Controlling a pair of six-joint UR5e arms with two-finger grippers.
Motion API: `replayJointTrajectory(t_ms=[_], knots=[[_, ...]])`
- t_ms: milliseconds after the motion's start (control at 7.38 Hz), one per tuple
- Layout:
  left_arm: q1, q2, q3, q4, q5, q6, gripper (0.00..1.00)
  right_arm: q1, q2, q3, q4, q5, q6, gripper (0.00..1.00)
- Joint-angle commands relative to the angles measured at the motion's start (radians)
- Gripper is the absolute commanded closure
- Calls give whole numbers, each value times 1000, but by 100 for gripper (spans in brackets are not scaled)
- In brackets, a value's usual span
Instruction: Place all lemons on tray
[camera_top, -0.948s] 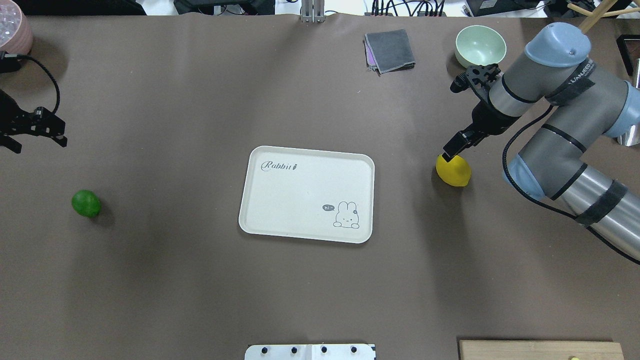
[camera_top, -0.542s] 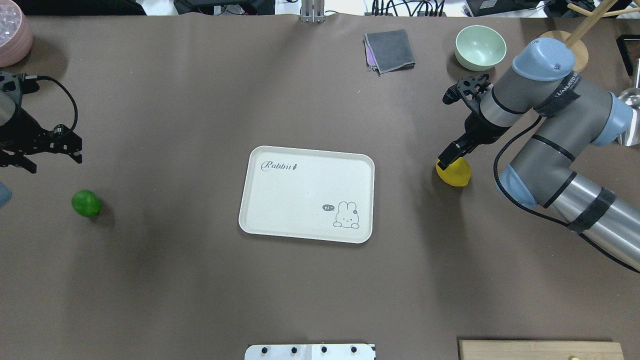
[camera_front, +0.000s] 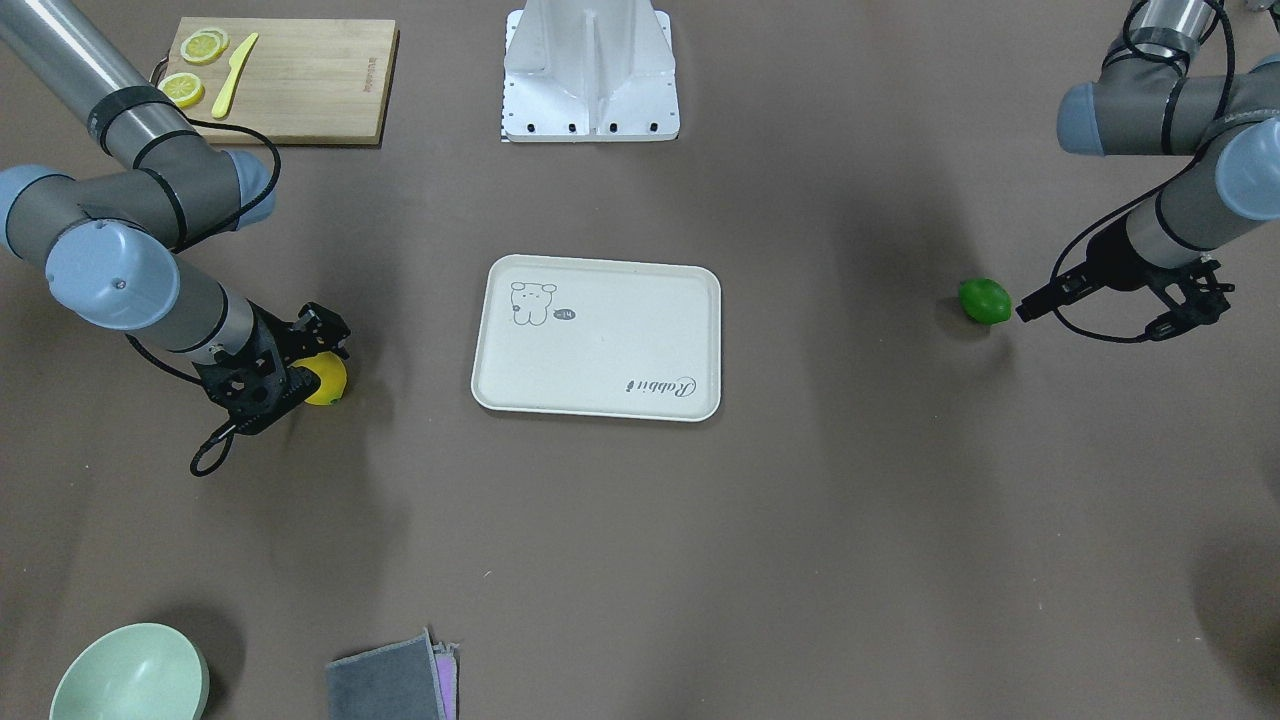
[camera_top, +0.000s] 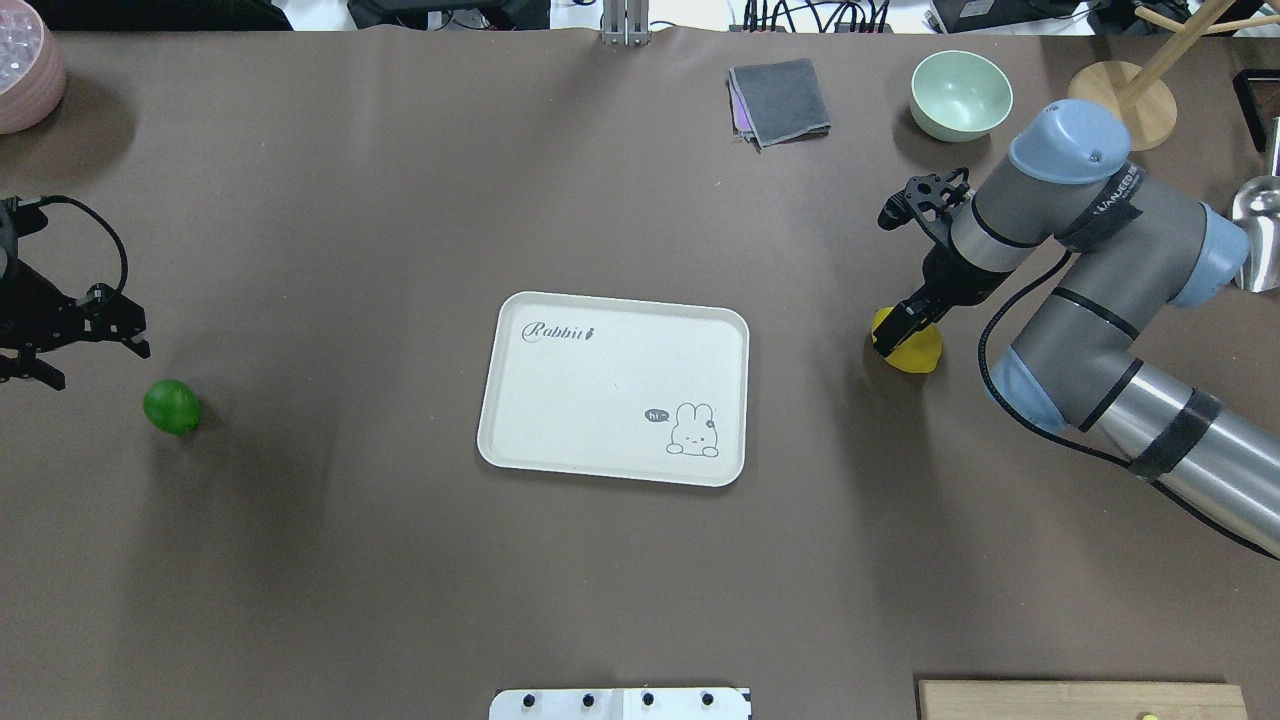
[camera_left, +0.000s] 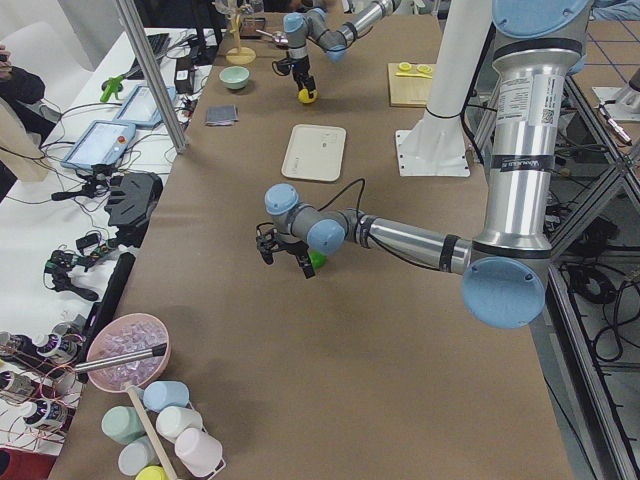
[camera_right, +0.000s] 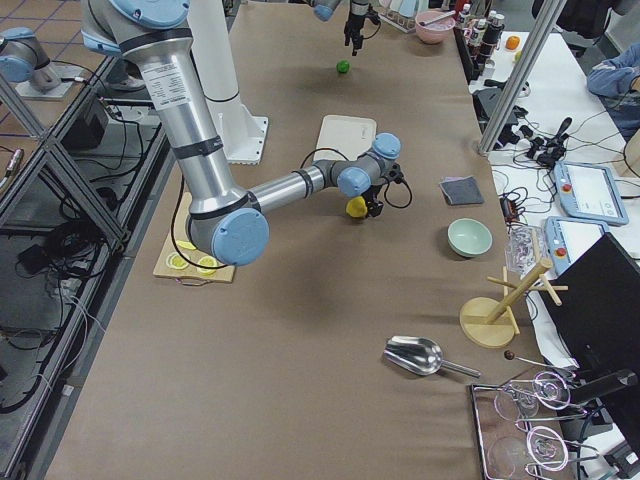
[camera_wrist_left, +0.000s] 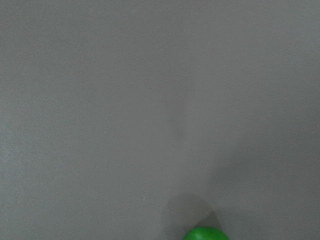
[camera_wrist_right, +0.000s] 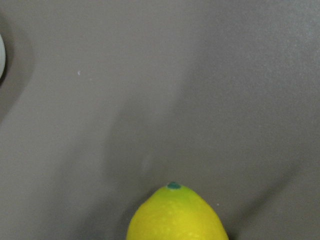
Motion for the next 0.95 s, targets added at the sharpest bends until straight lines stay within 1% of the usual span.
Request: replayJointTrajectory(t_ms=[0,135,271,406,542,677,812], knots=[[2,-25,24,-13,-35,-45,2,-2,2,-15,0,-4,-15,34],[7,-45,37,-15,-35,-76,2,1,7,-13,0,-2,-16,69],[11,-65,57,-13,-36,-83,2,-1,14,-7,-2,2,-16,83],[11,-68,62,-10,-36,-83,2,2,42,1,-8,13,-5,85],[11,-68,76,-13,-38,-83,2,12,92,4,-15,19,4,84],[13,-69,82,-13,-59,-83,2,-2,168,2,-38,21,24,81],[13,-69,106,-15,-112,-81,2,-31,245,-7,-72,16,29,80]])
